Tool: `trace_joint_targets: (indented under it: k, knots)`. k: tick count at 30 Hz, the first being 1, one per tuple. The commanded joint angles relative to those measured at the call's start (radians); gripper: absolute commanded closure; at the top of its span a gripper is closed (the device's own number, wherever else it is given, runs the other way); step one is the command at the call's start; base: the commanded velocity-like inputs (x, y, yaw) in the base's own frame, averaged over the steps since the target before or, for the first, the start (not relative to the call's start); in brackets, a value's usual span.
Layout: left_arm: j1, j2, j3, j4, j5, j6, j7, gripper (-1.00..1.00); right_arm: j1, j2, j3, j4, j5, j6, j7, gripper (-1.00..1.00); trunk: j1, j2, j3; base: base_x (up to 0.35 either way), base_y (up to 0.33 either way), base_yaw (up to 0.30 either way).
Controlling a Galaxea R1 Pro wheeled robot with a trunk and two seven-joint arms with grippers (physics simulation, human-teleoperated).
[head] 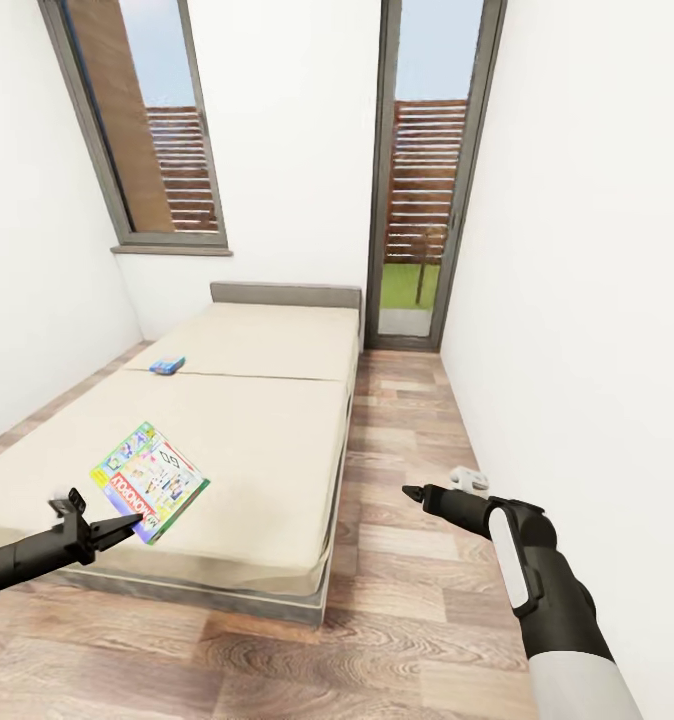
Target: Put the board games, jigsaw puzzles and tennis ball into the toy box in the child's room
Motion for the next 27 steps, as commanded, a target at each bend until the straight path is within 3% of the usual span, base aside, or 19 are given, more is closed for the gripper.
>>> trace_joint_targets:
  k: [1, 13, 27]
  knots:
    - [-0.001, 0.000, 0.000, 0.000, -0.001, 0.010, -0.004, 1.00, -0.001, 0.001, -0.003, -0.001, -0.002, 0.006, 0.002, -1.00, -0.004, 0.007, 0.002, -0.010, 0.000, 0.042]
    - [-0.001, 0.000, 0.000, 0.001, -0.001, 0.010, -0.004, 1.00, -0.001, 0.001, -0.003, -0.001, -0.002, 0.006, 0.001, -1.00, -0.050, 0.091, 0.040, 0.000, 0.000, 0.010]
    - [0.001, 0.000, 0.000, 0.002, -0.001, 0.010, -0.004, 1.00, -0.001, 0.001, -0.002, -0.001, -0.001, 0.004, -0.001, -1.00, -0.104, 0.189, 0.084, 0.000, 0.000, 0.257]
